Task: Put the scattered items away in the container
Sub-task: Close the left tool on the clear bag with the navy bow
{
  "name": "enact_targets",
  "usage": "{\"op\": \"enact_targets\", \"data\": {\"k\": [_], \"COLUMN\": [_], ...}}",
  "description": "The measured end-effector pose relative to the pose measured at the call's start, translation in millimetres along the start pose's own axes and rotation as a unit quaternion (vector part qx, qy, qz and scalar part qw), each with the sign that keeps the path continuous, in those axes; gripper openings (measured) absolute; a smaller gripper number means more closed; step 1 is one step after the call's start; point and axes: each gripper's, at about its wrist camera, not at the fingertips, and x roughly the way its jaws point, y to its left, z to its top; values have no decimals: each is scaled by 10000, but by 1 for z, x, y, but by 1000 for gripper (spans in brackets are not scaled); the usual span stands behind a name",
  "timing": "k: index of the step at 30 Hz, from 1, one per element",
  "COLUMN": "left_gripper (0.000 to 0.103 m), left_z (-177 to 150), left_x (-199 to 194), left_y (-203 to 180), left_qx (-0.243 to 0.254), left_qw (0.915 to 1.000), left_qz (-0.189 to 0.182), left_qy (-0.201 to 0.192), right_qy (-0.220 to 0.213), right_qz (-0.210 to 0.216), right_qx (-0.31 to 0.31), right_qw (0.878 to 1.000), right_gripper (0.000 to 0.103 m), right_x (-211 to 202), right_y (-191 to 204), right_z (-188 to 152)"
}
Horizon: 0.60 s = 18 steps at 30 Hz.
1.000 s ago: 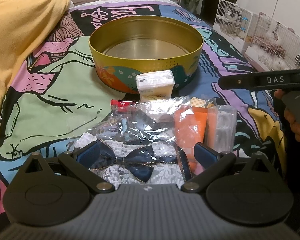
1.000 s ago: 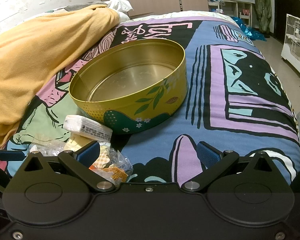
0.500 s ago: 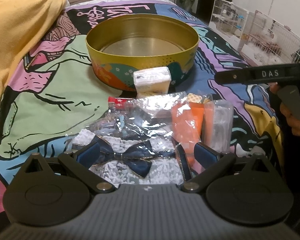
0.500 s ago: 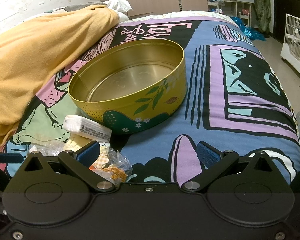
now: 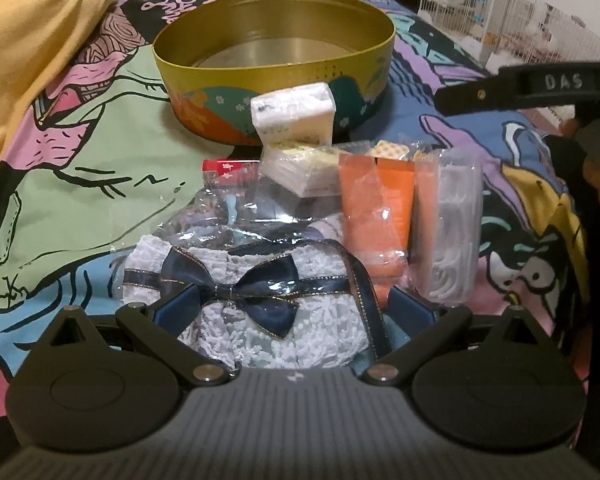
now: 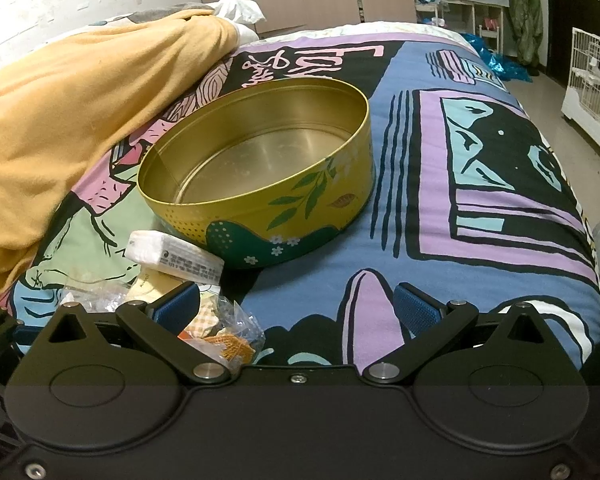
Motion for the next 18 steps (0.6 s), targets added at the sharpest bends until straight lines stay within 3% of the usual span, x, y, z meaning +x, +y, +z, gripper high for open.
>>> {"op": "enact_targets", "data": {"k": [12,18], "left_gripper": [103,103], "left_z": [-3,-5], "left_x": [16,28], "left_y": [8,9], "left_qx": [-298,-430], "left_qw": [9993,9973], "left_qz": [-53,-8], "left_qy": [229,590], "right_qy": [19,27], "right_qz": [-9,-8], "right_qx": [-25,-51], "right_qw": [10000,10000], "right_gripper": [103,103], "right_x": [1,2], "right_y": [2,3], "right_z": [-1,-1]}}
